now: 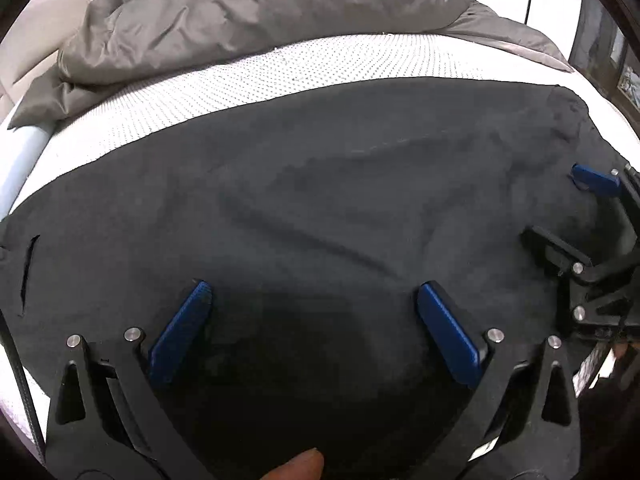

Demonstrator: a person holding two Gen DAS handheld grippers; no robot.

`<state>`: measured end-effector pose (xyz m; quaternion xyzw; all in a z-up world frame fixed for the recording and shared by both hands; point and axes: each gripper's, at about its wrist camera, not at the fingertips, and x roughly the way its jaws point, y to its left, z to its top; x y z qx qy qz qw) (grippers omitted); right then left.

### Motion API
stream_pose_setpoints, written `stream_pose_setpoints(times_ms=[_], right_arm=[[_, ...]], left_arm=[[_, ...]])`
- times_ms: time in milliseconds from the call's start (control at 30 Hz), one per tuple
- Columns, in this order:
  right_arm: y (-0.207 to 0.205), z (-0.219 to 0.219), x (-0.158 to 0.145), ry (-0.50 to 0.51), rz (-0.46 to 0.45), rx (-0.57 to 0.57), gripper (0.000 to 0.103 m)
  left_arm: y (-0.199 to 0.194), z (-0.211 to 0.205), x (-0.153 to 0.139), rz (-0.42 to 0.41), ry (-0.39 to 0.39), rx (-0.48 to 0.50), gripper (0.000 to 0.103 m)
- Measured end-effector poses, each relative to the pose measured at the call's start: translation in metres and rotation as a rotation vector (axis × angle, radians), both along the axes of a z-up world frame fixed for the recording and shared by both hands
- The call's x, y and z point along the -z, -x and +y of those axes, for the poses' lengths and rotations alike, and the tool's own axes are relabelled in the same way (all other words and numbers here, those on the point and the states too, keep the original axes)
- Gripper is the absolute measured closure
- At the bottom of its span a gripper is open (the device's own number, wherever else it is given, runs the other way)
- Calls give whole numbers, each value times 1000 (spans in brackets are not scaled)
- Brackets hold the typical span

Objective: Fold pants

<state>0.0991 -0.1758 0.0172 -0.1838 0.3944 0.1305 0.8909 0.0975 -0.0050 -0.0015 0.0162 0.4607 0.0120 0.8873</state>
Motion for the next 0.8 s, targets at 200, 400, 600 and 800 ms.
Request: stream_pose_setpoints(times_ms=[200, 400, 600, 800], right_arm=[[1, -70, -6, 74, -5, 218, 1], [10, -80, -10, 96, 2, 286, 1], [-1, -75, -12, 156, -33, 264, 1], [11, -48, -35, 61, -140, 121, 1]], left_arm=[[9, 49, -5, 6, -62, -94, 0], [22, 149, -9, 25, 21, -281, 0], [68, 254, -44, -102, 121, -440, 0], [61, 318, -3, 40, 26, -483, 22]])
